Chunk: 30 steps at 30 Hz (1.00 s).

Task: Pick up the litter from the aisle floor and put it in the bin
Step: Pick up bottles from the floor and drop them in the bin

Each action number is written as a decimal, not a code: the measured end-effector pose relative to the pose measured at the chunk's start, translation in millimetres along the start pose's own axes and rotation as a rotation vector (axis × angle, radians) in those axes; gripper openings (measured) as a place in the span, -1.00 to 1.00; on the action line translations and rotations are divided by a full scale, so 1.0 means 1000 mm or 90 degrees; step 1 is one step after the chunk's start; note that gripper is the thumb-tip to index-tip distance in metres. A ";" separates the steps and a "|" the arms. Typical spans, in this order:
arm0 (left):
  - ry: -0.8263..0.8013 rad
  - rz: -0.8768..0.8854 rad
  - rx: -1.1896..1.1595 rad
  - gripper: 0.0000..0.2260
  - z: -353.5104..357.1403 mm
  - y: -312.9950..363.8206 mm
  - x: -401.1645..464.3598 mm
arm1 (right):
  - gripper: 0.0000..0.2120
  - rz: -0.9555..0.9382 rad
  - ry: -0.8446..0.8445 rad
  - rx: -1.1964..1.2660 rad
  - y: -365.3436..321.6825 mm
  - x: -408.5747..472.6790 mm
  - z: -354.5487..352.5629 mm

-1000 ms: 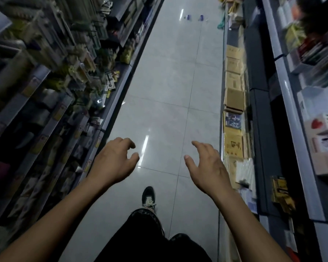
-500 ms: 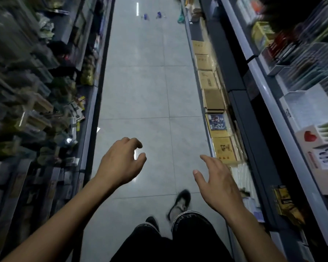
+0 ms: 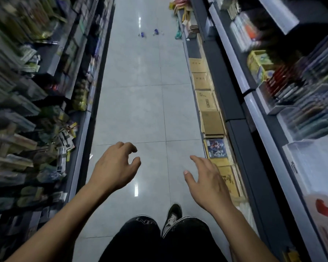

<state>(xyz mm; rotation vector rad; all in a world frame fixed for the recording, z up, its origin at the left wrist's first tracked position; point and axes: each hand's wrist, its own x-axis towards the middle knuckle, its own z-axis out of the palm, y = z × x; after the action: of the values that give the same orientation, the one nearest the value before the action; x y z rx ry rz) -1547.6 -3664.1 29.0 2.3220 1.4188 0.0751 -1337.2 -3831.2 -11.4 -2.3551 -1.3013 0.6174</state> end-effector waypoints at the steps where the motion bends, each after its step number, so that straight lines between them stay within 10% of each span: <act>1: 0.001 -0.010 -0.003 -0.69 -0.001 0.001 0.009 | -0.47 -0.015 -0.008 -0.001 -0.002 0.018 -0.004; 14: 0.050 -0.159 -0.015 -0.69 -0.034 -0.067 0.133 | -0.50 -0.167 -0.071 -0.039 -0.089 0.240 -0.014; 30: 0.011 -0.051 -0.039 -0.66 -0.108 -0.109 0.410 | -0.48 -0.063 -0.039 -0.086 -0.154 0.435 -0.018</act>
<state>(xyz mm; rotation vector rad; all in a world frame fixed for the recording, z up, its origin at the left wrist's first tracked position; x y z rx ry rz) -1470.4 -3233.3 18.1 2.2170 1.4948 0.1137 -1227.0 -3383.0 0.1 -2.3768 -1.5213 0.5920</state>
